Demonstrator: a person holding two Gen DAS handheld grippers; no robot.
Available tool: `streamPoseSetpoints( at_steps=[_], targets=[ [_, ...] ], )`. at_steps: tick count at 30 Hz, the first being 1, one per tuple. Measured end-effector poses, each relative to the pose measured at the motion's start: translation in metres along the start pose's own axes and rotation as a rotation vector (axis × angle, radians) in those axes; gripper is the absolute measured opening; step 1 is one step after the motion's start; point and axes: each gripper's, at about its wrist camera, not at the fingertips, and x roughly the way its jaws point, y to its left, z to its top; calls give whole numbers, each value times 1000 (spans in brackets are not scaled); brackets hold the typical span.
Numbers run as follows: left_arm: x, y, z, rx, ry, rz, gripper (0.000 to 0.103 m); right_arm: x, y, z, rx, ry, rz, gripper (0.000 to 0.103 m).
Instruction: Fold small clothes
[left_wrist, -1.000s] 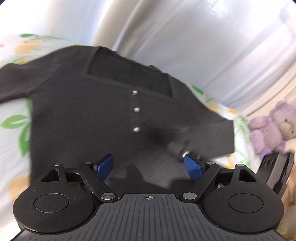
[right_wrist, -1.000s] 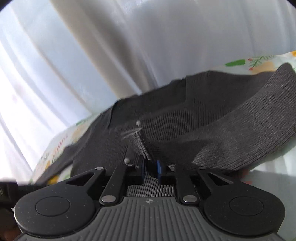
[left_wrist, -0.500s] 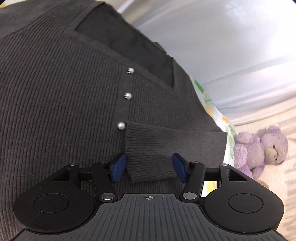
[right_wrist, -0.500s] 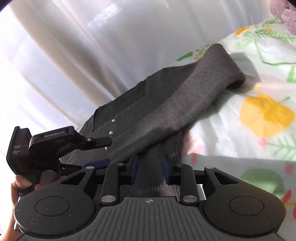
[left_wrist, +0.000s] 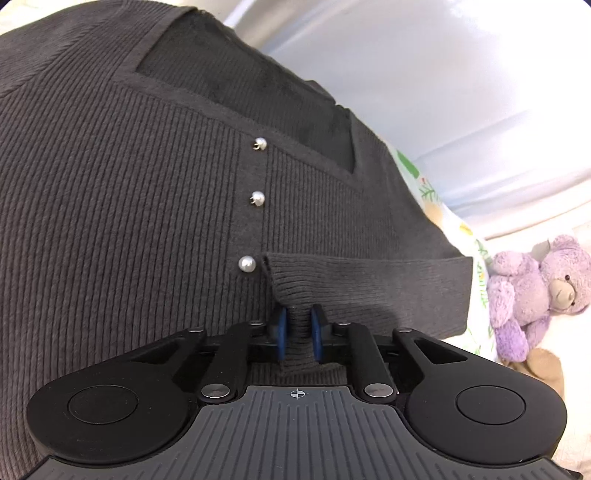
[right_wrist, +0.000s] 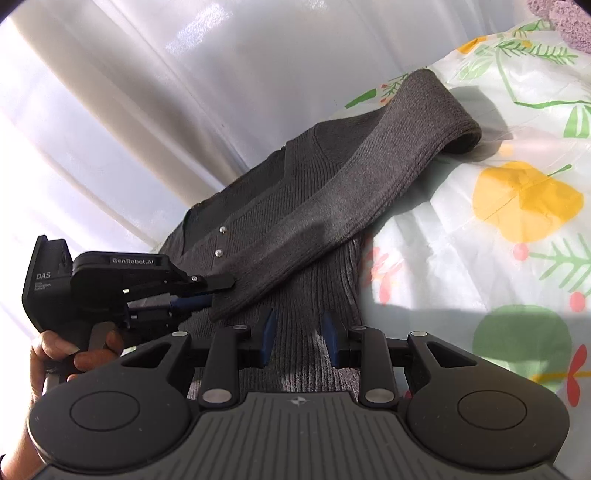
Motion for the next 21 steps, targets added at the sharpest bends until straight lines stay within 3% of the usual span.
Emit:
streamPoseSetpoints(
  at_steps=[4, 7, 14, 21],
  targets=[
    [-10, -9, 8, 86, -24, -12, 11, 3, -2, -1, 6, 19, -19, 27],
    [-31, -16, 21, 169, -103, 16, 11, 4, 0, 3, -2, 20, -30, 27],
    [-63, -4, 57, 252, -253, 195, 11, 9, 6, 20, -29, -3, -55, 27],
    [-70, 34, 78, 268, -310, 387, 11, 25, 6, 55, -18, -30, -74, 27]
  ],
)
